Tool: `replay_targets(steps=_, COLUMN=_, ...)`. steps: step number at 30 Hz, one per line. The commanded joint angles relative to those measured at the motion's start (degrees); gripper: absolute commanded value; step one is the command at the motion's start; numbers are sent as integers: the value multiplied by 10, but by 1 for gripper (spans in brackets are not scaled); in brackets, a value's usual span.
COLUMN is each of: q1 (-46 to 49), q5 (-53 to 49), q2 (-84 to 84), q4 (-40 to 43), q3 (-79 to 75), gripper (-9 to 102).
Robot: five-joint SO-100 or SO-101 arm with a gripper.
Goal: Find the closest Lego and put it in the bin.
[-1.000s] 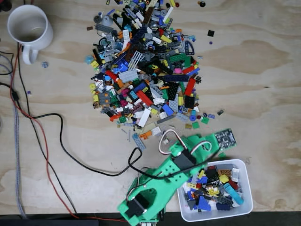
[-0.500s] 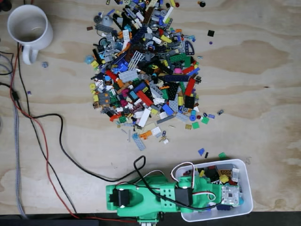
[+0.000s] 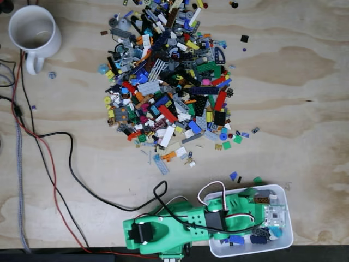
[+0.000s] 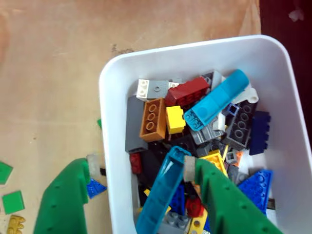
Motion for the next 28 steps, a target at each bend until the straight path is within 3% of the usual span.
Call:
replay_targets(steps=1, q1=-148, q5=41, q2=7, q4=-12, q3=-64, gripper=25)
replay_targets(steps=8, q1=-468, q5=110, q2=-25, q4=14, q3=-85, gripper=24)
replay_targets(steps=15, q1=-686, q5=162, q2=-83, q4=40, q3=-85, gripper=23)
replay_targets(steps=20, q1=-758, q5=191, q2=-64, q4=40, q3=-83, gripper=23)
replay_targets(steps=28, q1=-757, q5=182, q2=-54, q4=64, q3=-98, gripper=22)
